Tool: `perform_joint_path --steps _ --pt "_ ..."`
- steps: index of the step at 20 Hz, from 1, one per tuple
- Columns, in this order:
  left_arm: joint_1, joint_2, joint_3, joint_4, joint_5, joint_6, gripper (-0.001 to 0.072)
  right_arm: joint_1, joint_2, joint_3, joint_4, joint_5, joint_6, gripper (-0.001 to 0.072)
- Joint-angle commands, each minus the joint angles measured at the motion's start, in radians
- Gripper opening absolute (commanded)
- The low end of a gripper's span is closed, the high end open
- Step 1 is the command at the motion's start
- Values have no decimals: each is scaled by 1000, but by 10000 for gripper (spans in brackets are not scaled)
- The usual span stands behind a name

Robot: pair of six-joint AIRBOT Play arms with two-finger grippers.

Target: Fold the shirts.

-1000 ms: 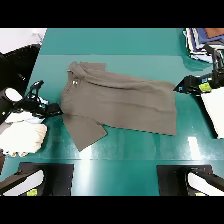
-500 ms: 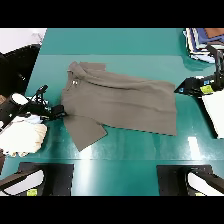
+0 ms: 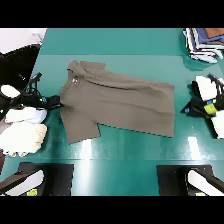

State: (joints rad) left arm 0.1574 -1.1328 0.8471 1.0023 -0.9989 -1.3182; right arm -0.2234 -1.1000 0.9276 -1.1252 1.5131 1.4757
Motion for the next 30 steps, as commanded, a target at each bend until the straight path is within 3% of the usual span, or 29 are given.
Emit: perform_joint_path --steps 1,7,13,14,17,18,19,24,30 --pt "0 26 21 -1 -3 17 29 -164 15 -205 9 -34 0 388" --pt "0 26 21 -19 22 17 29 -102 15 -413 108 -198 -2 388" --pt "0 26 21 -20 21 16 29 21 15 -436 113 -282 0 383" --pt "0 26 21 -20 20 16 29 31 15 -436 114 -284 -1 335" --pt "0 28 22 -21 2 16 28 80 15 -435 114 -297 -27 68" --pt "0 39 22 -21 -2 16 28 106 16 -432 115 -301 -47 15" --pt "1 61 24 -18 0 13 28 133 16 -417 112 -298 -49 15" --pt "2 272 203 -7 -7 8 28 196 134 -95 110 -255 -55 14" --pt "2 439 706 -8 -6 8 29 73 320 545 102 -282 -56 14"
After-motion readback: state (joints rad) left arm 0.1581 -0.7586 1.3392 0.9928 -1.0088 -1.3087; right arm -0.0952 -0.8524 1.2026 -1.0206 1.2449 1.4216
